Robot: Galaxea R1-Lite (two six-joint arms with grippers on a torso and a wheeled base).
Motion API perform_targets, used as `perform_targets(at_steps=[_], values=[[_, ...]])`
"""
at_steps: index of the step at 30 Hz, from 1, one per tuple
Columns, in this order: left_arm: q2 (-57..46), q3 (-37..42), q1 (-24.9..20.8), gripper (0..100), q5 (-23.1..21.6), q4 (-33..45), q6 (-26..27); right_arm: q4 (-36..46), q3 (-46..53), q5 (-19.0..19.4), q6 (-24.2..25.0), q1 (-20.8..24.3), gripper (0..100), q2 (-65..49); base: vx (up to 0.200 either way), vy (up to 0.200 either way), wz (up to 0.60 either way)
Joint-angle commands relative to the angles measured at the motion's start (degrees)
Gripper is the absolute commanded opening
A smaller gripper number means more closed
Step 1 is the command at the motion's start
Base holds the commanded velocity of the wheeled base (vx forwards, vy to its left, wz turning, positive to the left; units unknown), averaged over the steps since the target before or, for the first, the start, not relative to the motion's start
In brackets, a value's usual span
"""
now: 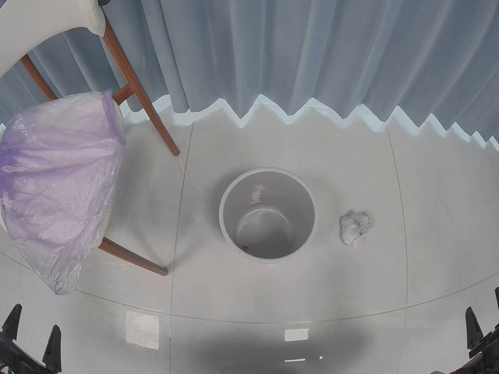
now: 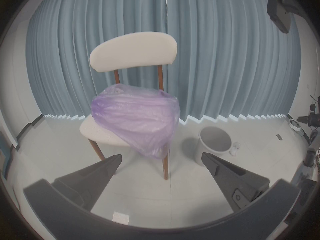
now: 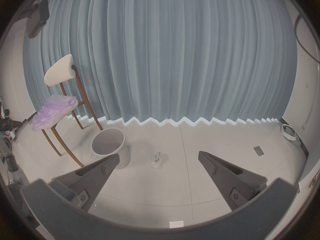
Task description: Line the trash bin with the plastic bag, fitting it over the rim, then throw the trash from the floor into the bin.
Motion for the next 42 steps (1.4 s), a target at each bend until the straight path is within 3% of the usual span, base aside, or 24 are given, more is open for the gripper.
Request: perform_targets(at_steps=[1,4,6,8,11,18,22,26,32,37,42], values=[[-0.93,0.22,-0.09,100,4.19,-7.20,-4.05,-0.08,1.01,0.06,-0.04,0.01,100,-0.88,0.000,0.000,0.00],[-0.93,-0.83,0.00,100,3.39,-8.08,-4.05,-0.08,1.01,0.06,-0.13,0.01,100,-0.88,0.000,0.000,0.00],[-0.93,-2.68,0.00,100,-2.32,-7.47,-0.09,0.01,1.01,-0.03,-0.13,0.01,100,-0.79,0.000,0.000,0.00],[-0.31,-3.91,0.09,100,-5.22,-6.33,2.63,-0.08,1.01,-0.03,-0.13,0.01,100,-0.70,0.000,0.000,0.00],[3.82,-7.07,0.09,100,-5.57,-4.30,5.18,-0.08,1.01,-0.03,-0.13,0.10,100,-0.70,0.000,0.000,0.00],[19.38,-18.32,-2.29,100,-10.32,-4.30,5.97,-0.08,1.01,-0.03,-0.04,0.10,100,-0.61,0.000,0.000,0.00],[30.19,-24.39,-4.75,100,-17.88,-4.22,6.06,-0.08,1.01,-0.03,-0.04,0.10,100,-0.61,0.000,0.000,0.00],[37.83,-27.03,-5.89,100,-21.83,-4.30,6.06,-0.08,1.01,-0.03,-0.04,0.10,100,-0.70,0.000,0.000,0.00],[46.97,-30.10,-6.06,100,-21.57,-4.48,8.52,-0.17,1.01,-0.03,0.14,0.10,100,-0.96,0.000,0.000,0.00],[55.76,-33.44,-6.24,100,-20.78,-7.47,16.25,-0.17,1.01,-0.03,0.22,0.10,100,-0.96,0.000,0.000,0.00],[62.97,-36.17,-9.76,100,-14.89,-12.48,21.09,-0.17,1.01,-0.03,0.22,0.10,100,-0.96,0.000,0.000,0.00]])
